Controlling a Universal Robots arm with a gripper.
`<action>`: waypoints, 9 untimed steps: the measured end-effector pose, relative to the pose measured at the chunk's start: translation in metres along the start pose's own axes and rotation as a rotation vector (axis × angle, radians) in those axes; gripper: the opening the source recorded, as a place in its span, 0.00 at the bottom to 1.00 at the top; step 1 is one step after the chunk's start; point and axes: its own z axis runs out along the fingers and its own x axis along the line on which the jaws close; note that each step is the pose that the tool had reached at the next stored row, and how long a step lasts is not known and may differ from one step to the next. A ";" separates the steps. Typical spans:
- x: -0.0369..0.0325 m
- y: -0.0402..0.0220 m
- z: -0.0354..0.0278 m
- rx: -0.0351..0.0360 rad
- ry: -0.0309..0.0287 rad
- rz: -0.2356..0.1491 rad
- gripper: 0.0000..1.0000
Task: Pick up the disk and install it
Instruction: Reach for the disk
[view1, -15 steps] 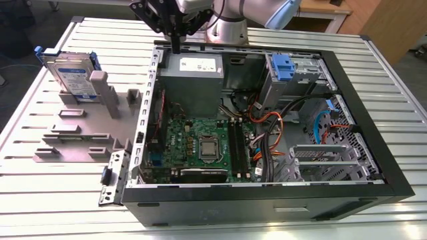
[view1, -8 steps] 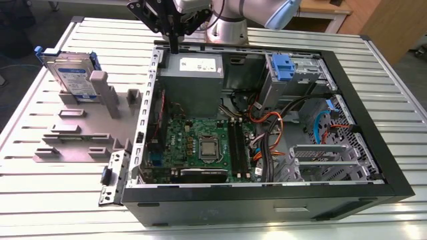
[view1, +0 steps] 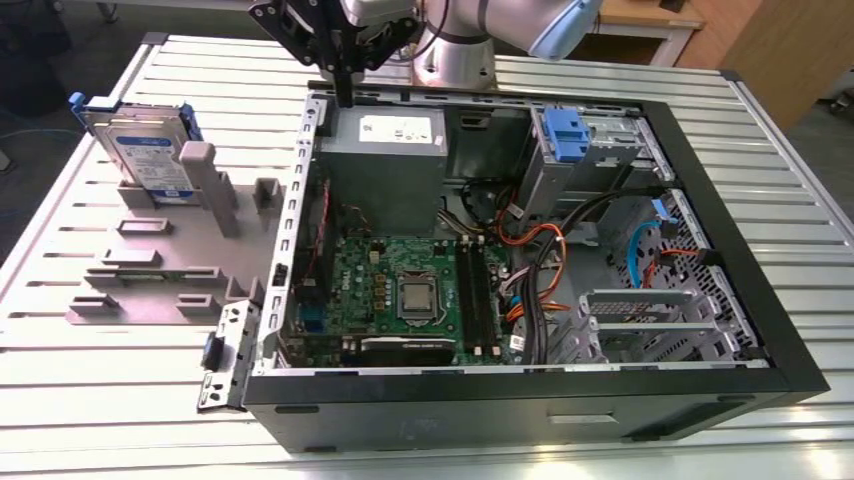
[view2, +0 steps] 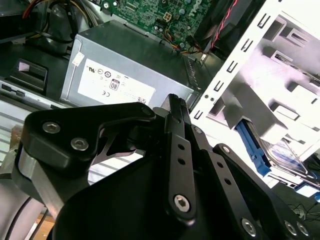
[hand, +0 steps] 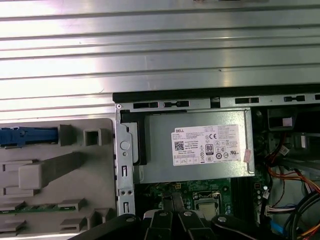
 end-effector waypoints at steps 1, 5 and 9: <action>0.0005 0.0000 0.0000 0.0000 0.0000 0.000 0.11; 0.0024 -0.0002 -0.0001 0.0000 0.0000 0.000 0.11; 0.0042 -0.0003 -0.0001 0.0000 0.0000 0.000 0.11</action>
